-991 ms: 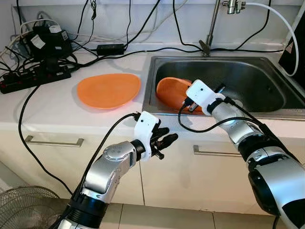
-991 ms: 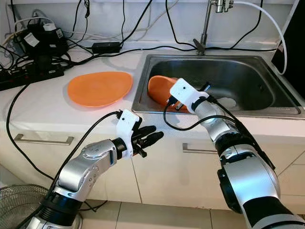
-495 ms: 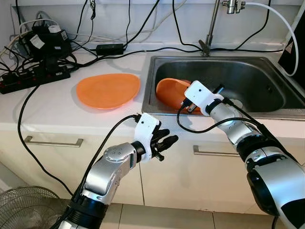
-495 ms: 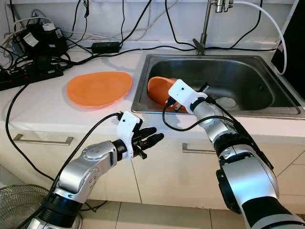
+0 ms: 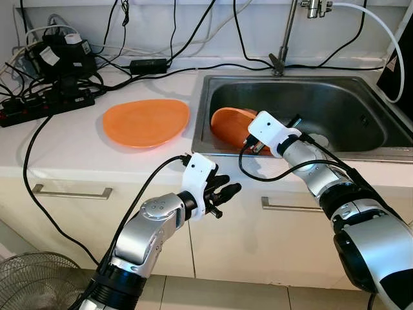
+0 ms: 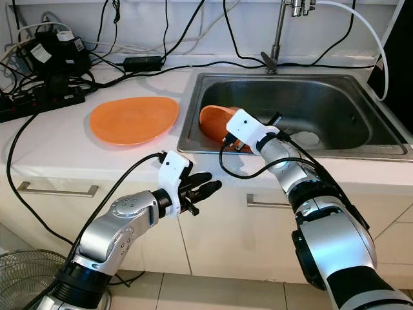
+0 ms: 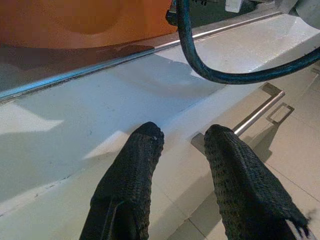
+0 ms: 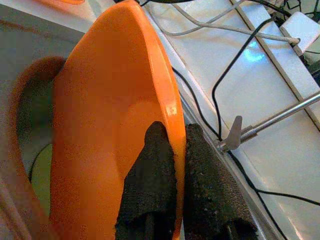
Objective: Kitchen organization
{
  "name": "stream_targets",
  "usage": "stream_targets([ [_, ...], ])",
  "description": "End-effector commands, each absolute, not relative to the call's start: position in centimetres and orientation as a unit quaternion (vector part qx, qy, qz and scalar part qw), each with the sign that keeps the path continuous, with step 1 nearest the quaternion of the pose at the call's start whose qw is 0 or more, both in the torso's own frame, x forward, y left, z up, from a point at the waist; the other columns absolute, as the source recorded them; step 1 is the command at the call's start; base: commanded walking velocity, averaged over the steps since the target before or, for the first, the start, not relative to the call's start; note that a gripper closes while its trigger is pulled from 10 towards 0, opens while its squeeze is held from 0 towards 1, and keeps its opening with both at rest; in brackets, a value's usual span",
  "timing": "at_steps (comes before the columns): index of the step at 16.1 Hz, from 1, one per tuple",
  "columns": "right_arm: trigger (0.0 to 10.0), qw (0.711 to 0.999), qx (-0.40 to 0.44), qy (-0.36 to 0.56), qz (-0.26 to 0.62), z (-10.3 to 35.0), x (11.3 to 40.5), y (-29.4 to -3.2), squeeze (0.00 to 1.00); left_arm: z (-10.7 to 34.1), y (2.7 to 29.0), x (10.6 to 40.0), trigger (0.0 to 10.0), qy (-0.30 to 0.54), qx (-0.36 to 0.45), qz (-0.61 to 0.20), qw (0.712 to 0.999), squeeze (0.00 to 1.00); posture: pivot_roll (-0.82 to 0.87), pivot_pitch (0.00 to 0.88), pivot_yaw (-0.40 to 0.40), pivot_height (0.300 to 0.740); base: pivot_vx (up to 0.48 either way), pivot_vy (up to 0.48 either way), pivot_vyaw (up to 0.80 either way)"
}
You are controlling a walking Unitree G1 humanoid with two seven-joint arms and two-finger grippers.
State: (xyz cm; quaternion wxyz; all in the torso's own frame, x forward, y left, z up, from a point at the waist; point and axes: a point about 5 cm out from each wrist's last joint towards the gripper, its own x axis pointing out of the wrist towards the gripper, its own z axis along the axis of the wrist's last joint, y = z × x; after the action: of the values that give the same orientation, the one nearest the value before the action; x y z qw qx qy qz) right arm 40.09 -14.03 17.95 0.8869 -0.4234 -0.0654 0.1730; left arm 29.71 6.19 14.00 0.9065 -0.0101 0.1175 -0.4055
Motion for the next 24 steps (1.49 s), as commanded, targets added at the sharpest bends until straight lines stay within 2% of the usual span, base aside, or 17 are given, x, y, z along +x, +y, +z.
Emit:
stream_targets([
  [1,10.0,0.883,-0.423,-0.049,0.198,16.6,39.6,-13.3,0.0,14.0,6.2,29.7,10.0,0.119,-0.003,-0.401,0.908,0.0,0.13,0.04,0.057,0.74,0.0,0.0,0.0],
  [2,10.0,0.883,-0.423,-0.048,0.199,16.5,39.6,-13.3,0.1,14.0,6.2,29.7,10.0,0.119,-0.003,-0.401,0.908,0.0,0.13,0.04,0.056,0.74,0.0,0.0,0.0],
  [3,10.0,0.884,-0.423,-0.05,0.196,16.6,39.6,-13.4,1.0,14.0,6.2,29.7,10.0,0.118,-0.004,-0.401,0.908,0.0,0.13,0.039,0.055,0.74,0.0,0.0,0.0],
  [4,10.0,0.883,-0.424,-0.052,0.194,16.6,39.7,-13.4,0.0,14.0,6.2,29.7,10.0,0.118,-0.004,-0.401,0.909,0.0,0.13,0.04,0.054,0.74,0.0,0.0,0.0],
  [9,10.0,0.882,-0.425,-0.052,0.197,16.7,39.7,-13.2,0.01,14.0,6.2,29.6,10.0,0.118,-0.005,-0.398,0.91,0.0,0.13,0.042,0.05,0.74,0.0,0.0,0.0],
  [10,10.0,0.882,-0.426,-0.052,0.197,16.7,39.7,-13.2,0.1,14.0,6.2,29.7,10.0,0.118,-0.005,-0.398,0.91,0.0,0.13,0.041,0.05,0.74,0.0,0.0,0.0],
  [11,10.0,0.882,-0.426,-0.053,0.197,16.7,39.7,-13.2,0.28,14.0,6.2,29.7,10.0,0.118,-0.006,-0.398,0.91,0.0,0.13,0.041,0.05,0.74,0.0,0.0,0.0],
  [12,10.0,0.882,-0.426,-0.053,0.196,16.7,39.7,-13.2,0.8,14.0,6.2,29.7,10.0,0.118,-0.006,-0.398,0.91,0.0,0.13,0.041,0.05,0.74,0.0,0.0,0.0],
  [13,10.0,0.882,-0.425,-0.053,0.195,16.7,39.7,-13.2,1.0,14.0,6.2,29.7,10.0,0.117,-0.005,-0.398,0.91,0.0,0.13,0.04,0.05,0.74,0.0,0.0,0.0],
  [14,10.0,0.882,-0.425,-0.054,0.195,16.7,39.7,-13.2,1.0,14.0,6.2,29.7,10.0,0.117,-0.005,-0.398,0.91,0.0,0.13,0.04,0.05,0.74,0.0,0.0,0.0],
  [15,10.0,0.88,-0.429,-0.055,0.196,16.7,39.7,-13.2,0.0,14.0,6.2,29.7,10.0,0.117,-0.006,-0.398,0.91,0.0,0.13,0.04,0.05,0.74,0.0,0.0,0.0],
  [22,10.0,0.886,-0.421,-0.063,0.185,17.0,39.8,-13.3,0.0,14.0,6.2,29.7,10.0,0.117,-0.005,-0.399,0.91,0.0,0.12,0.038,0.053,0.74,0.0,0.0,0.0],
  [24,10.0,0.91,-0.371,-0.09,0.162,18.0,39.9,-13.4,0.0,14.0,6.3,29.8,10.0,0.115,-0.006,-0.394,0.912,0.0,0.12,0.04,0.054,0.74,0.0,0.0,0.0],
])
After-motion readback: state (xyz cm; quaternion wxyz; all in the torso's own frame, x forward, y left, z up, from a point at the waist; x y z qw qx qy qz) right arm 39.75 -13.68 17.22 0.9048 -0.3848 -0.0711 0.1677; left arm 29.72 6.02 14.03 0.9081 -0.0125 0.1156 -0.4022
